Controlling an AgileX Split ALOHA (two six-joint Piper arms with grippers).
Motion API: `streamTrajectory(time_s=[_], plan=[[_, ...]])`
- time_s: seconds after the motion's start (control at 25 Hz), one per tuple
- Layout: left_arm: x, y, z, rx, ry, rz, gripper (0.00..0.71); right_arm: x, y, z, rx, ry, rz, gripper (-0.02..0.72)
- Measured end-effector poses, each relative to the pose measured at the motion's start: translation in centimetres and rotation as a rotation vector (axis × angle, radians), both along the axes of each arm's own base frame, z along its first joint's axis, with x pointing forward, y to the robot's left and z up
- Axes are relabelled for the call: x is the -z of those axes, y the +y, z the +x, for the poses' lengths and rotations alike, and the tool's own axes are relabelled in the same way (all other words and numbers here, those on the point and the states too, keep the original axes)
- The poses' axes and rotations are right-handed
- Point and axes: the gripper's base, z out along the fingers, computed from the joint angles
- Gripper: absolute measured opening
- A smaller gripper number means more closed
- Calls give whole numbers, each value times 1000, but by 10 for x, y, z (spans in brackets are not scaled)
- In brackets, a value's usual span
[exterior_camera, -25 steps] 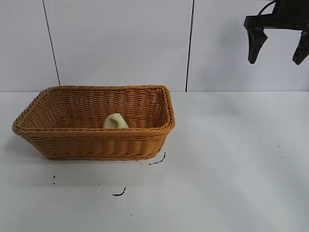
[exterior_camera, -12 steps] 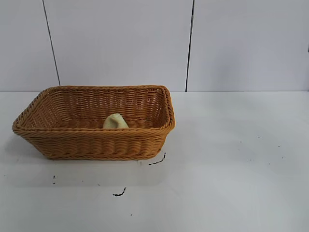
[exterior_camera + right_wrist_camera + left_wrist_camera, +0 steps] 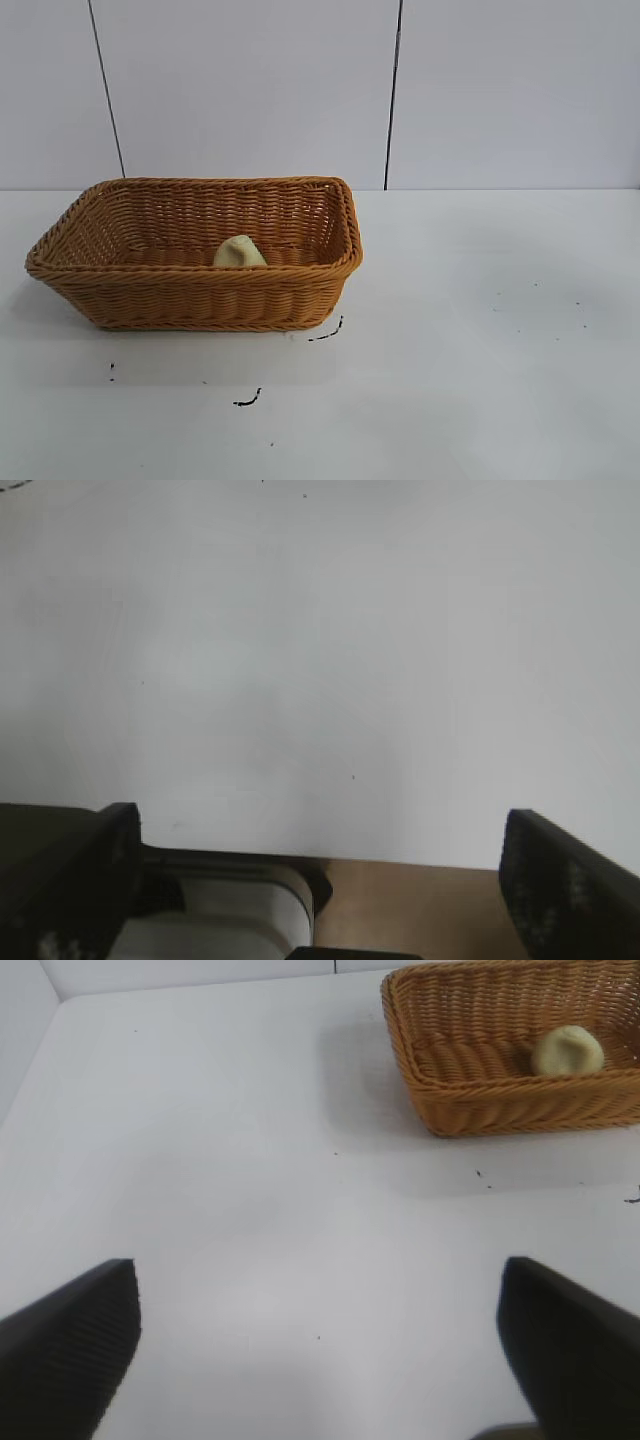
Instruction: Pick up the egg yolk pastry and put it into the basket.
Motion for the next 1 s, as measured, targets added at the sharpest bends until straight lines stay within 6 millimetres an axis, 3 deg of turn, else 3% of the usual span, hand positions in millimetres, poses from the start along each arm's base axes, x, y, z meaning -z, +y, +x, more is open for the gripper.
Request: streamTrajectory(time_s=[0.32, 0.6, 1.0], plan=[[0, 0, 0, 0, 0, 0, 697, 38, -3, -54, 5, -295, -2, 696], [0, 0, 0, 0, 0, 0, 697, 37, -3, -81, 6, -476, 3, 696], [0, 0, 0, 0, 0, 0, 697, 37, -3, -86, 6, -511, 6, 696]])
